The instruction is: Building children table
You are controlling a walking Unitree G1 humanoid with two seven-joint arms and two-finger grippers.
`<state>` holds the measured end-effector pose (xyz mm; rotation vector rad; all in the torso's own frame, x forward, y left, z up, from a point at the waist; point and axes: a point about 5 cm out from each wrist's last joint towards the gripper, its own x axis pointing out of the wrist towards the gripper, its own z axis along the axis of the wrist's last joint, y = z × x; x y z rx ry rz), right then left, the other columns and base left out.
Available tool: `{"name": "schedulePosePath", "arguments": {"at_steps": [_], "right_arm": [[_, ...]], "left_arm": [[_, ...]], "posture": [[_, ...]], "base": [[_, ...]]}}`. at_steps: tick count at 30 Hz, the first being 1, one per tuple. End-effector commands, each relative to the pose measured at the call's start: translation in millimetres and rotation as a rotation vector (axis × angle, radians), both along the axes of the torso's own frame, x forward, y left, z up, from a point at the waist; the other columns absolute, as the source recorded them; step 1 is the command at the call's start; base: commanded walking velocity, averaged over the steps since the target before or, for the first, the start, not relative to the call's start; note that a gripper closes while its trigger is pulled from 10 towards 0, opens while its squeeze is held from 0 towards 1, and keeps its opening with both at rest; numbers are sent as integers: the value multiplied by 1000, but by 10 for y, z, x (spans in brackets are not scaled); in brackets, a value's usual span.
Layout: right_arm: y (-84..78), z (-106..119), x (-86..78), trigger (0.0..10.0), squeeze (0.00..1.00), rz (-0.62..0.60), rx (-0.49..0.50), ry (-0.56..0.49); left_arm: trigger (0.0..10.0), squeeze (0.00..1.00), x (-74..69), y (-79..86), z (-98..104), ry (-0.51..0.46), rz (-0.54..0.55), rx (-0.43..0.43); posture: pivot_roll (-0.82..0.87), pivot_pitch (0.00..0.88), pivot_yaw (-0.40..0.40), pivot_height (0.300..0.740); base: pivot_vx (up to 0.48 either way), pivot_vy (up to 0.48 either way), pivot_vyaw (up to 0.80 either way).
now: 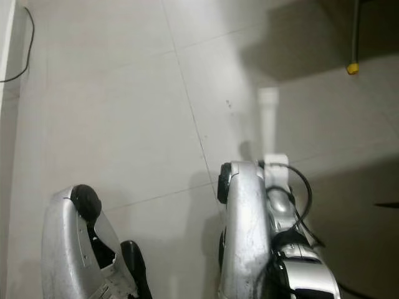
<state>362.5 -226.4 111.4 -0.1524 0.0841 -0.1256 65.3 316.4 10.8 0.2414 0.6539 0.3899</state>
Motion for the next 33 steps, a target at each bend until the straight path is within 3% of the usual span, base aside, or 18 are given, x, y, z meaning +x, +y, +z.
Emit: {"name": "schedulePosePath", "arguments": {"at_steps": [1,3,4,5,6,7,10,14,17,19,27,33], "right_arm": [[459,-65,37,0,0,117,61,-8],[577,201,158,0,0,168,57,-100],[577,201,158,0,0,168,57,-100],[623,315,202,1216,0,191,51,-137],[623,315,202,1216,0,191,51,-137],[714,557,267,10000,0,239,34,-227],[746,653,284,10000,0,258,34,-264],[783,1005,303,10000,0,295,33,-431],[786,1078,309,10000,0,295,25,-460],[893,1310,310,10000,0,358,0,-551],[1020,1447,280,10000,0,412,-26,-619],[1228,1450,216,10000,0,496,102,-628]], "left_arm": [[10000,0,-178,10,-107,74,40,-8],[10000,0,-146,-46,-170,74,37,-20],[10000,0,-146,-46,-170,74,37,-20],[10000,0,-115,-90,-209,75,28,-28],[10000,0,-115,-90,-209,75,28,-28],[10000,0,-70,-159,-256,66,18,-43],[10000,0,-50,-178,-272,60,18,-47],[10000,0,-35,-194,-320,48,36,-52],[10000,0,-34,-194,-330,48,36,-52],[10000,0,-18,-172,-337,38,45,-46],[10000,0,48,-127,-302,4,54,-31],[10000,0,273,-27,-118,-96,17,54]], "posture": [[172,377,164,300],[129,330,131,300],[129,330,131,300],[117,314,117,300],[117,314,117,300],[104,293,103,300],[100,284,98,300],[84,260,80,310],[82,256,80,315],[74,247,76,330],[70,237,67,350],[66,203,50,375]], "base": [[0,0,0],[0,0,0],[0,0,0],[0,0,0],[0,0,0],[0,0,0],[0,0,0],[0,0,0],[0,0,0],[0,0,0],[0,0,0],[0,0,0]]}}
